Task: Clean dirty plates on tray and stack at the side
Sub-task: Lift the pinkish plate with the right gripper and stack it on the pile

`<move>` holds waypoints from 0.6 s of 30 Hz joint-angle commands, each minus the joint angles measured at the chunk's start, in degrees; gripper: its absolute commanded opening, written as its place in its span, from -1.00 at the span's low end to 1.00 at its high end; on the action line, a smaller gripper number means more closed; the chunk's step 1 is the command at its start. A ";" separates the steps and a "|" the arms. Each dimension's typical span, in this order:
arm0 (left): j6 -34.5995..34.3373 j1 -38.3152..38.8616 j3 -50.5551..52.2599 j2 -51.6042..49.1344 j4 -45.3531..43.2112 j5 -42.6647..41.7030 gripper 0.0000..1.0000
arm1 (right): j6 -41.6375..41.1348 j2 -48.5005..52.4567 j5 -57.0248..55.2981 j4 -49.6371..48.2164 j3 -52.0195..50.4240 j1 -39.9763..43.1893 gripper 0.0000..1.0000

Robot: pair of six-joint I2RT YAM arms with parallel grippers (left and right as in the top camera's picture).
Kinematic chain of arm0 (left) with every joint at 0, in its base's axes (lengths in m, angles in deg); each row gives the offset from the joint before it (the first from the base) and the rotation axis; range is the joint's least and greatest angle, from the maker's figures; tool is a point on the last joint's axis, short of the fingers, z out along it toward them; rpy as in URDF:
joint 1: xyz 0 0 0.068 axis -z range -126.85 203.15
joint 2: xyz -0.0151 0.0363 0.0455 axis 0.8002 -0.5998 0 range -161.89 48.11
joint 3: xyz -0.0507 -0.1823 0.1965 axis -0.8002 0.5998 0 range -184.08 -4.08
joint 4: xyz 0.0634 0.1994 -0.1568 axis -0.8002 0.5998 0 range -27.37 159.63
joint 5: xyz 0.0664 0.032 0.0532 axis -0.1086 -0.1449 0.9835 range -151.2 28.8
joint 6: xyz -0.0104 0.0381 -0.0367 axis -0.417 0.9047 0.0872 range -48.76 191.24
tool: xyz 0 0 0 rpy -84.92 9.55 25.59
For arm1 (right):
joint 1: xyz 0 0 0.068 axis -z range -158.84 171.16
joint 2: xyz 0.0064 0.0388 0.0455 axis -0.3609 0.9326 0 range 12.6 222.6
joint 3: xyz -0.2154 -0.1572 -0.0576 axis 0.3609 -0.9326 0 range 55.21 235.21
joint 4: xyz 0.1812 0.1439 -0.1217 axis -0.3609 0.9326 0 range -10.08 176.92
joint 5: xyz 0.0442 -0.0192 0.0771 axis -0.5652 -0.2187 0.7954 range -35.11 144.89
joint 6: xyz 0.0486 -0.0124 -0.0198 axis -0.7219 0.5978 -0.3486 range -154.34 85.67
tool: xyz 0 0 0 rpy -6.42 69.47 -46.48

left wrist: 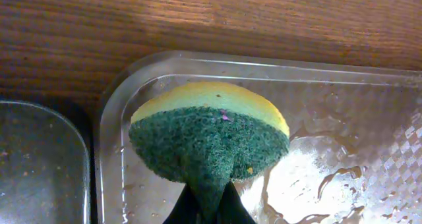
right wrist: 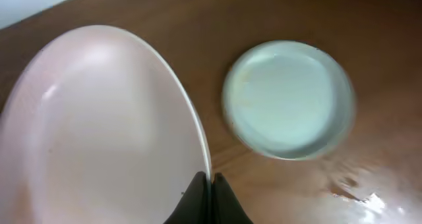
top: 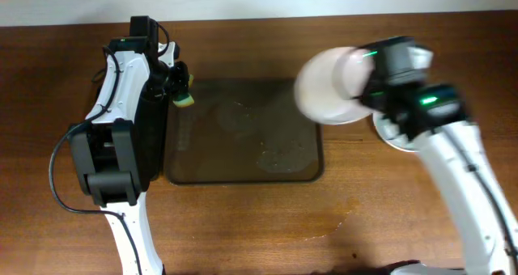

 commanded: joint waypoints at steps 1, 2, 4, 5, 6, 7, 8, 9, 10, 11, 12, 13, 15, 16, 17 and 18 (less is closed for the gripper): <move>-0.48 -0.09 -0.20 -0.55 0.00 -0.44 -0.99 | 3.69 0.33 9.77 0.42 -3.21 15.98 -0.92; -0.48 -0.09 -0.17 -0.55 -0.02 -0.42 -0.99 | 3.69 0.55 9.73 -0.17 -4.85 19.67 -0.92; -0.48 -0.09 -0.17 -0.55 -0.04 -0.42 -0.99 | 4.28 1.38 9.97 -3.67 -9.92 26.16 -0.92; -0.46 -0.09 -0.17 -0.55 -0.07 -0.42 -0.99 | 5.46 1.90 10.84 -6.60 -12.79 28.11 -0.92; -0.48 -0.09 -0.17 -0.55 -0.22 -0.42 -0.99 | 5.42 2.54 11.06 -9.86 -15.85 29.22 -0.92; -0.46 -0.09 -0.20 -0.55 -0.35 -0.39 -0.99 | 5.40 3.48 11.37 -13.27 -18.56 29.70 -0.92; 0.44 -0.09 -0.20 -0.55 -0.66 -0.39 -0.99 | 5.38 4.46 11.47 -15.76 -20.39 29.75 -0.92; 0.81 -0.09 -0.20 -0.55 -0.70 0.72 -0.99 | 5.29 6.64 11.47 -19.74 -23.02 29.75 -0.92; 0.83 -0.09 -0.22 -0.55 -0.72 2.40 -0.99 | 4.92 8.24 11.43 -21.27 -23.69 29.75 -0.88; 1.05 -0.17 -0.48 -0.48 -0.61 3.52 -0.99 | 4.94 9.90 11.45 -22.23 -23.76 29.75 -0.71; 2.32 -0.26 -1.25 -0.33 0.15 3.48 -0.99 | 4.94 11.63 11.91 -23.08 -23.76 29.75 0.14; 2.54 -0.44 -2.69 -0.09 1.84 3.48 -0.99 | 4.94 12.33 12.37 -23.43 -23.76 29.75 0.49; 2.95 -1.07 -7.74 0.57 7.63 3.74 -0.99 | 4.96 12.44 15.06 -23.71 -23.47 29.75 0.65; 2.93 -1.73 -12.22 1.03 12.48 5.97 -0.99 | 4.96 11.72 17.49 -23.39 -22.86 29.75 0.67; 2.93 -2.10 -14.95 1.36 15.89 8.33 -0.99 | 4.96 10.58 20.04 -23.08 -22.27 29.73 0.67; 2.91 -2.62 -18.69 2.05 21.11 13.35 -0.99 | 5.09 8.39 22.36 -22.60 -21.38 29.35 0.66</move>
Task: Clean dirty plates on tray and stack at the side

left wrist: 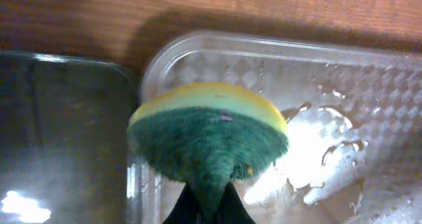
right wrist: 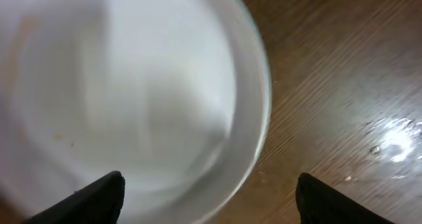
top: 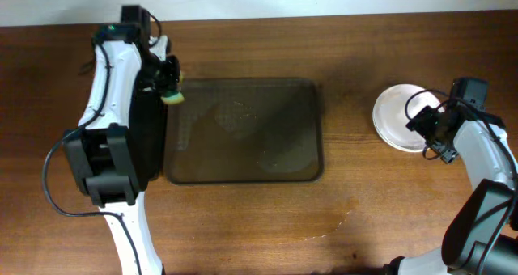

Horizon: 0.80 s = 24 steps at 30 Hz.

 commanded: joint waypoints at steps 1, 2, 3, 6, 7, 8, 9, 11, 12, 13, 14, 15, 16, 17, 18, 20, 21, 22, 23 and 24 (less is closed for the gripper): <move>1.09 -1.84 -8.98 2.56 9.29 11.58 -0.99 | 0.35 -6.14 7.69 0.85 2.60 -1.07 0.66; 1.03 -2.19 -9.53 3.06 11.13 14.32 -0.99 | 1.33 -8.00 8.96 0.92 3.06 -2.14 0.66; -0.07 -2.78 -9.53 3.50 12.98 17.35 -0.99 | 1.49 -10.14 9.55 1.05 3.39 -3.85 0.66; -3.80 -5.49 -7.65 3.45 14.67 19.47 -0.99 | 1.49 -15.47 8.74 0.94 3.39 -10.88 0.71; -3.82 -5.86 -6.75 3.43 14.53 19.52 -0.99 | 1.49 -15.87 8.41 0.83 3.39 -12.44 0.75; -3.78 -6.23 -3.96 3.43 13.88 20.26 -0.99 | 1.49 -15.96 8.41 0.76 3.39 -15.45 0.76; -3.78 -6.43 -2.16 3.43 13.44 21.03 -0.86 | 1.51 -15.89 8.39 0.79 3.39 -16.85 0.77; -3.78 -6.78 1.53 3.43 11.74 21.64 0.50 | 1.49 -15.91 8.41 0.61 3.39 -18.58 0.78; -3.82 -6.80 2.80 3.41 11.21 21.62 0.98 | 1.49 -15.91 8.44 0.35 3.41 -18.99 0.78; -3.87 -6.73 2.91 3.43 10.97 21.20 0.98 | 1.49 -15.98 8.90 0.50 3.67 -19.04 0.79; -4.02 -6.60 2.54 3.72 10.95 20.44 0.98 | 1.49 -16.11 9.49 1.31 4.20 -19.04 0.79; -4.07 -6.51 1.97 4.00 11.21 19.52 0.98 | 1.49 -16.33 10.23 2.47 4.85 -19.04 0.79; -4.26 -6.45 0.22 5.18 12.20 17.86 0.98 | 1.53 -16.76 10.38 5.53 6.51 -19.04 0.79; -4.24 -6.45 -1.14 6.38 13.00 16.65 0.98 | 2.43 -17.16 10.38 7.96 7.91 -19.04 0.79; -4.20 -6.27 -3.32 8.72 14.08 14.75 0.98 | 4.33 -17.99 10.36 11.21 10.08 -19.04 0.79; -4.20 -4.94 -6.25 14.34 14.58 11.04 0.98 | 6.01 -20.31 9.70 17.62 14.78 -19.02 0.79; -4.20 -4.04 -6.69 17.11 14.51 9.77 0.98 | 6.01 -21.86 9.42 20.72 17.03 -19.02 0.79; -4.20 -3.21 -6.71 19.65 14.23 9.51 0.98 | 6.01 -23.04 9.20 22.56 18.29 -19.02 0.79; -4.17 -2.32 -6.71 22.86 14.21 9.55 0.98 | 6.29 -25.53 7.85 26.36 20.57 -19.02 0.79; -4.17 -1.86 -6.71 25.59 14.10 9.94 0.98 | 7.85 -28.20 6.84 29.33 22.10 -19.04 0.79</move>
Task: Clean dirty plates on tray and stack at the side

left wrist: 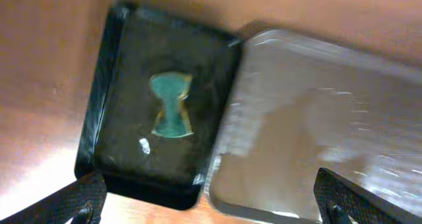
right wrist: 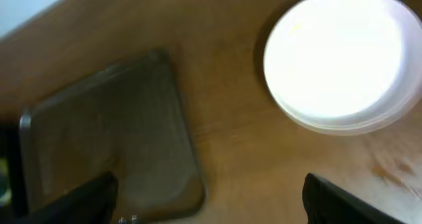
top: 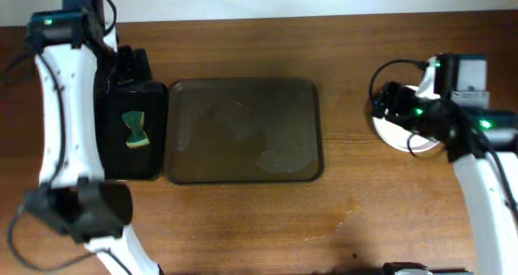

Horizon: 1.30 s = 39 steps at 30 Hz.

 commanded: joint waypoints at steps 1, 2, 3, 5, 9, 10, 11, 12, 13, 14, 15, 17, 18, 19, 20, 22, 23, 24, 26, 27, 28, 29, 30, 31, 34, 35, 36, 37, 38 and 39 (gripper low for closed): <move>-0.68 2.08 -1.97 11.63 0.26 -2.29 0.98 | 4.13 -8.81 -2.32 6.51 5.16 -0.35 0.79; -0.68 2.08 -1.97 12.90 0.39 -2.27 0.98 | 4.24 -12.28 -2.32 8.52 5.62 -0.35 0.88; -0.68 2.08 -1.97 13.66 0.39 -2.29 0.98 | 4.22 -15.47 -2.29 9.49 5.62 -0.35 0.97; -0.68 2.08 -1.97 14.51 0.39 -2.29 0.98 | 4.20 -21.64 -2.01 10.32 5.62 -0.35 0.97; -0.66 2.08 -1.95 14.49 0.39 -2.29 0.98 | 3.52 -30.34 -1.84 10.73 5.62 -0.35 0.97; -0.68 2.08 -1.95 14.49 0.39 -2.27 0.98 | 3.56 -31.61 -1.86 10.73 5.62 -0.35 0.97; -0.66 2.08 -1.95 14.49 0.39 -2.29 0.98 | 3.56 -32.59 -1.88 10.75 5.62 -0.35 0.97; -0.66 2.08 -1.95 14.49 0.39 -2.27 0.98 | 3.56 -33.09 -1.86 11.30 5.62 -0.35 0.97; -0.66 2.08 -1.95 14.49 0.39 -2.29 0.98 | 3.82 -33.27 -2.25 13.03 5.62 -0.35 0.97; -0.68 2.08 -1.95 14.49 0.39 -2.29 0.98 | 4.22 -33.24 -4.11 13.31 5.57 -0.35 0.97; -0.66 2.08 -1.95 14.49 0.39 -2.29 0.98 | 4.22 -33.18 -4.83 13.29 5.46 -0.35 0.97; -0.68 2.08 -1.95 14.49 0.39 -2.29 0.98 | 4.22 -33.18 -8.41 12.17 3.82 -0.35 0.97; -0.68 2.08 -1.95 14.49 0.39 -2.29 0.98 | 5.88 -33.20 -8.76 9.38 1.95 -0.20 0.97; -0.68 2.08 -1.95 14.49 0.39 -2.29 0.98 | 8.61 -34.38 -8.46 4.09 -1.79 -0.22 0.97; -0.68 2.08 -1.95 14.49 0.39 -2.29 0.98 | 9.86 -35.23 -8.28 1.11 -4.24 -0.22 0.97; -0.66 2.08 -1.95 14.49 0.39 -2.29 0.98 | 11.32 -39.89 -8.39 -9.90 -14.95 -0.20 0.97; -0.66 2.08 -1.95 14.49 0.39 -2.29 0.98 | 11.30 -43.41 -8.37 -16.50 -21.97 -0.20 0.97; -0.66 2.08 -1.95 14.49 0.39 -2.29 0.98 | 11.23 -47.17 -8.28 -23.43 -29.18 -0.20 0.97; -0.68 2.08 -1.95 14.49 0.39 -2.29 0.98 | 11.21 -52.33 -6.73 -31.67 -38.80 -0.20 0.97; -0.68 2.08 -1.95 14.49 0.39 -2.27 0.98 | 11.19 -56.68 -5.70 -38.58 -46.82 -0.20 0.97; -0.66 2.08 -1.95 14.49 0.39 -2.27 0.98 | 11.06 -61.29 -5.29 -45.33 -54.60 -0.20 0.97; -0.66 2.08 -1.95 14.49 0.39 -2.27 0.98 | 11.04 -62.86 -5.29 -47.45 -57.27 -0.22 0.97; -0.68 2.08 -1.95 14.49 0.39 -2.27 0.98 | 11.04 -64.74 -5.27 -49.90 -60.43 -0.22 0.97; -0.66 2.08 -1.95 14.49 0.39 -2.29 0.98 | 11.04 -66.60 -5.27 -51.76 -63.43 -0.22 0.97; -0.68 2.08 -1.95 14.49 0.39 -2.29 0.98 | 11.04 -73.83 -5.07 -53.46 -71.52 -0.26 0.97; -0.66 2.08 -1.95 14.49 0.39 -2.29 0.98 | 11.04 -73.81 -5.09 -54.18 -72.59 -0.26 0.97; -0.66 2.08 -1.95 14.49 0.39 -2.29 0.98 | 11.04 -73.81 -5.07 -55.04 -73.48 -0.26 0.97; -0.66 2.08 -1.95 14.49 0.39 -2.27 0.98 | 11.04 -73.81 -5.09 -56.52 -74.64 -0.26 0.97; -0.66 2.08 -1.95 14.49 0.39 -2.29 0.98 | 11.06 -73.81 -5.09 -58.27 -75.93 -0.26 0.97; -0.68 2.08 -1.95 14.49 0.39 -2.29 0.98 | 11.06 -73.81 -5.09 -59.63 -76.96 -0.26 0.97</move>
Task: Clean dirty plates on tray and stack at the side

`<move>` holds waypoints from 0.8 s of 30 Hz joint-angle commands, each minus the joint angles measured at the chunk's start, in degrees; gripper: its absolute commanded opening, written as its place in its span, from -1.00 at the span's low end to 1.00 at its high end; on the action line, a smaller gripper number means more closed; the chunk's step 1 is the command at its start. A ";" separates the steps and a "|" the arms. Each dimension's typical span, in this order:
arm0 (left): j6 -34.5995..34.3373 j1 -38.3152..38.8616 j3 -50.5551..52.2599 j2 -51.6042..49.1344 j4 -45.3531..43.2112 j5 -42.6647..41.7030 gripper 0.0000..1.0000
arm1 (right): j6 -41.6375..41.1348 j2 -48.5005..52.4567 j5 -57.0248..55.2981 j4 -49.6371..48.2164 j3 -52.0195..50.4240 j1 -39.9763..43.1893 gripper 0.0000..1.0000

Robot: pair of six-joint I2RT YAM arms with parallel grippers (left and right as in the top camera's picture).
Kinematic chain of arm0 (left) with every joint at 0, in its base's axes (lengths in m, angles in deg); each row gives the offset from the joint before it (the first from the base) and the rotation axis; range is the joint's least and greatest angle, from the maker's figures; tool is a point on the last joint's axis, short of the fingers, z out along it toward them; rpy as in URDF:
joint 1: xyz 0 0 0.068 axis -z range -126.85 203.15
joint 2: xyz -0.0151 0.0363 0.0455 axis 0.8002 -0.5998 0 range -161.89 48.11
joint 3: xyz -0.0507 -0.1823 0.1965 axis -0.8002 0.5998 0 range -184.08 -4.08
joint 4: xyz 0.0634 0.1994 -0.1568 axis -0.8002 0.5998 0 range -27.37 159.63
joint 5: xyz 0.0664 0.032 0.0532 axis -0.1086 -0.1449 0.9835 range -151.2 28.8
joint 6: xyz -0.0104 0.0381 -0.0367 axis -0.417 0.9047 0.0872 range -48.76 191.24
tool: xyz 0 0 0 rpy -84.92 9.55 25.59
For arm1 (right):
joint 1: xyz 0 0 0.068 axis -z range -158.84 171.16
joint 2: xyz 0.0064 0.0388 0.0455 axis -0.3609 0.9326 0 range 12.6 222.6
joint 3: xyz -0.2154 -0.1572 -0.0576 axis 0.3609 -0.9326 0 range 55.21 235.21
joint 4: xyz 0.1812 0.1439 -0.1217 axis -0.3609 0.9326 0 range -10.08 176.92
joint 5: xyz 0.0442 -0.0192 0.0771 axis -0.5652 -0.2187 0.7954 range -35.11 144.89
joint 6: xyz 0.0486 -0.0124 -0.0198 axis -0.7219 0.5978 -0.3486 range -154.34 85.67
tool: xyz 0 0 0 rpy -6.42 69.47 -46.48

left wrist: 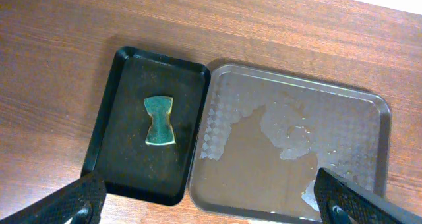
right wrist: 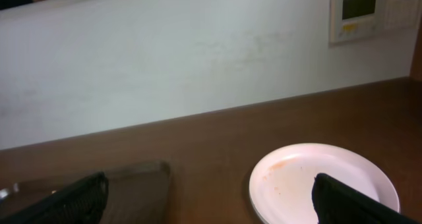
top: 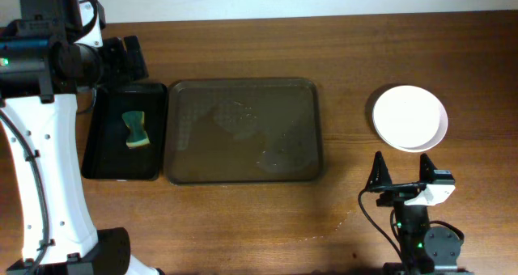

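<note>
The white plates [top: 409,118] lie stacked on the table right of the grey tray [top: 243,82], which is wet and holds no plates. In the right wrist view the top plate [right wrist: 323,181] shows faint orange marks. The green-and-yellow sponge [top: 136,130] lies in the black tray [top: 101,145] and also shows as the sponge [left wrist: 159,120] in the left wrist view. My left gripper [left wrist: 211,211] is open, high above both trays. My right gripper [top: 401,178] is open and empty, near the front edge, below the plates.
The grey tray [left wrist: 369,99] holds water patches and crumbs. A wet streak [top: 336,222] marks the wood in front of it. The left arm [top: 40,129] runs along the table's left side. A white wall [right wrist: 165,59] stands behind the table.
My right gripper was over the stacked plates and now sits low near the front edge, looking at them from the side. My left gripper is higher above the trays. Both stay open.
First my left gripper held the sponge at the grey tray's far-left corner while my right held a plate beside the one on the table. Then that plate lay on the stack, released. Later the sponge lay in the black tray. Now both arms stand back.
</note>
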 commanded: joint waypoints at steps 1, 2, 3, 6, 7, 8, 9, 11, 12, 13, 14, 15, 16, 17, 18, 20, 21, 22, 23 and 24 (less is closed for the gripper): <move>-0.48 -0.22 0.07 -0.17 -0.07 -0.22 0.98 | 0.52 -0.61 0.63 -4.44 -4.63 -0.26 0.97; -0.48 -0.22 0.07 -0.17 -0.07 -0.20 0.98 | 0.52 -0.61 1.01 -4.33 -5.33 -0.26 0.97; -0.48 -0.22 0.07 -0.17 -0.07 -0.22 0.98 | 0.44 -0.61 1.07 -3.65 -5.33 -0.26 0.97; -0.48 -0.22 0.07 -0.17 -0.07 -0.22 0.98 | 0.33 -0.61 1.46 0.68 -5.33 -0.26 0.97; -0.48 -0.22 0.07 -0.17 -0.07 -0.22 0.98 | 0.33 -0.39 1.44 0.74 -5.33 -0.26 0.97; -0.50 -0.22 0.07 -0.17 -0.07 -0.22 0.98 | 0.33 -0.37 1.40 0.76 -5.33 -0.26 0.97; -0.50 -0.22 0.07 -0.17 -0.07 -0.22 0.98 | 0.35 -0.37 1.40 0.74 -5.33 -0.26 0.97; -0.48 -0.22 0.07 -0.17 -0.07 -0.22 0.98 | 0.35 -0.33 1.40 0.74 -5.33 -0.26 0.97; -0.50 -0.22 0.07 -0.17 -0.07 -0.22 0.98 | 0.35 -0.33 1.40 0.74 -5.33 -0.26 0.97; -0.50 -0.22 0.07 -0.17 -0.07 -0.22 0.98 | 0.35 -0.33 1.40 0.74 -5.33 -0.26 0.97; -0.48 -0.22 0.07 -0.17 -0.07 -0.22 0.98 | 0.35 -0.33 1.40 0.74 -5.33 -0.26 0.97; -0.50 -0.22 0.07 -0.17 -0.07 -0.22 0.98 | 0.35 -0.33 1.40 0.74 -5.33 -0.26 0.97; -0.50 -0.22 0.07 -0.17 -0.07 -0.22 0.98 | 0.35 -0.33 1.40 0.74 -5.33 -0.26 0.97; -0.50 -0.22 0.07 -0.17 -0.07 -0.20 0.98 | 0.35 -0.33 1.40 0.74 -5.33 -0.26 0.97; -0.50 -0.22 0.07 -0.17 -0.07 -0.22 0.98 | 0.33 -0.33 1.40 0.72 -5.33 -0.26 0.97; -0.50 -0.22 0.07 -0.17 -0.07 -0.22 0.98 | 0.33 -0.33 1.40 0.74 -5.33 -0.26 0.97; -0.48 -0.22 0.07 -0.17 -0.07 -0.22 0.98 | 0.33 -0.33 1.40 0.72 -5.33 -0.26 0.97; -0.48 -0.22 0.07 -0.17 -0.07 -0.22 0.98 | 0.33 -0.33 1.40 0.74 -5.33 -0.26 0.97; -0.48 -0.22 0.07 -0.17 -0.07 -0.20 0.98 | 0.35 -0.33 1.40 0.72 -5.33 -0.26 0.97; -0.50 -0.22 0.07 -0.17 -0.07 -0.22 0.98 | 0.35 -0.33 1.40 0.74 -5.33 -0.26 0.97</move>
